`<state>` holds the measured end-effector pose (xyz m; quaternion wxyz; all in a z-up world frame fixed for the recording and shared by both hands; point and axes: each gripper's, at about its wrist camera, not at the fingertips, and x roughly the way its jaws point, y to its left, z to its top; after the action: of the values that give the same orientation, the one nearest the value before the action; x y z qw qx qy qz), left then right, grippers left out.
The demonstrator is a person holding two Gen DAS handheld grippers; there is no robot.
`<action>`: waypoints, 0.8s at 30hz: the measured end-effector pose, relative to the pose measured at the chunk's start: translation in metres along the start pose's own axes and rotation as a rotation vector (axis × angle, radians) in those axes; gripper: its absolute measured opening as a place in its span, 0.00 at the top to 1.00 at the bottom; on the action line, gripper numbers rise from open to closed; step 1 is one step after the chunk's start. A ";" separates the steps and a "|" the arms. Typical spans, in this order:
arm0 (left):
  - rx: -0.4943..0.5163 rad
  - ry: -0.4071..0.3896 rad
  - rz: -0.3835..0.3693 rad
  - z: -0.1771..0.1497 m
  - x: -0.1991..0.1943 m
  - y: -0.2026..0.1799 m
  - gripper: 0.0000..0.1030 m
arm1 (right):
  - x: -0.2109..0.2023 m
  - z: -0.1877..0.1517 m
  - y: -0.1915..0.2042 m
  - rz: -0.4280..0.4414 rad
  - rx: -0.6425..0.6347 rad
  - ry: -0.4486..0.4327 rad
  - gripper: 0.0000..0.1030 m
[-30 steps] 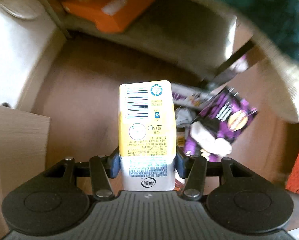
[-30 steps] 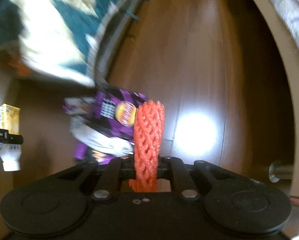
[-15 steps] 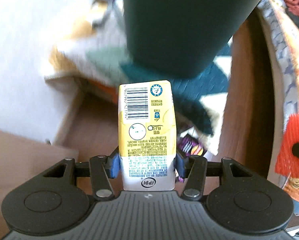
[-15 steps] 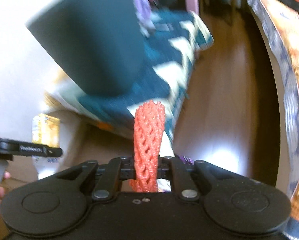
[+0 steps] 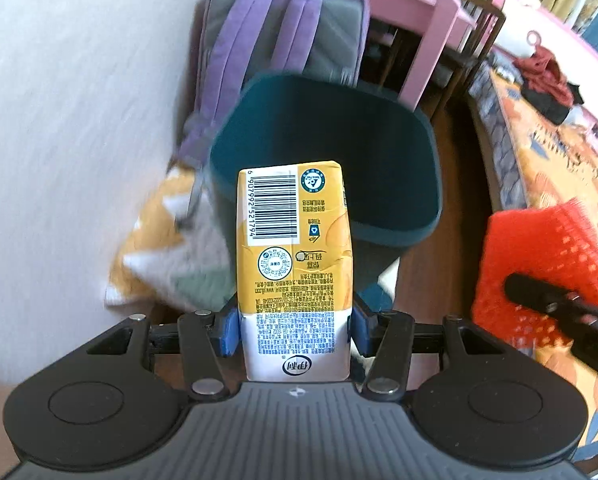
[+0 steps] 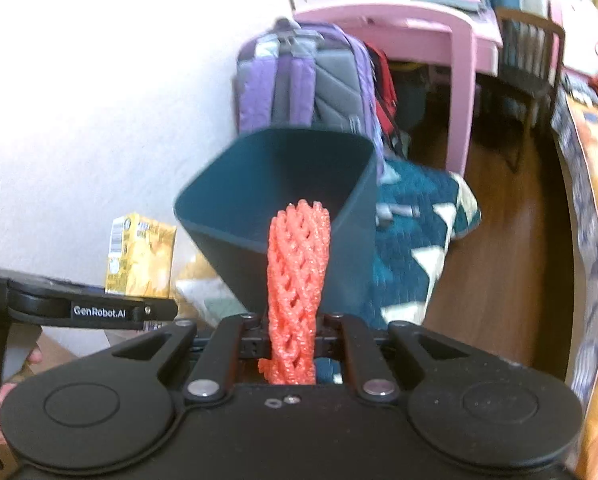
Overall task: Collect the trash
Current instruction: 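Carry the milk carton and orange net up over the wastebasket, then open both grippers to drop the carton and net into the wastebasket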
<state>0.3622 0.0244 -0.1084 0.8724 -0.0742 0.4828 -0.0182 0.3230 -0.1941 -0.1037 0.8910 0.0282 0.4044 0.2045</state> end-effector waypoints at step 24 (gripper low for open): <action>0.058 0.116 0.057 0.115 0.117 0.007 0.49 | 0.139 0.080 0.036 -0.064 -0.092 0.104 0.90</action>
<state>0.5219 0.0319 -0.1478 0.8448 -0.0342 0.5338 -0.0118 0.4511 -0.0982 -0.1404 0.8752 -0.0366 0.4412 0.1953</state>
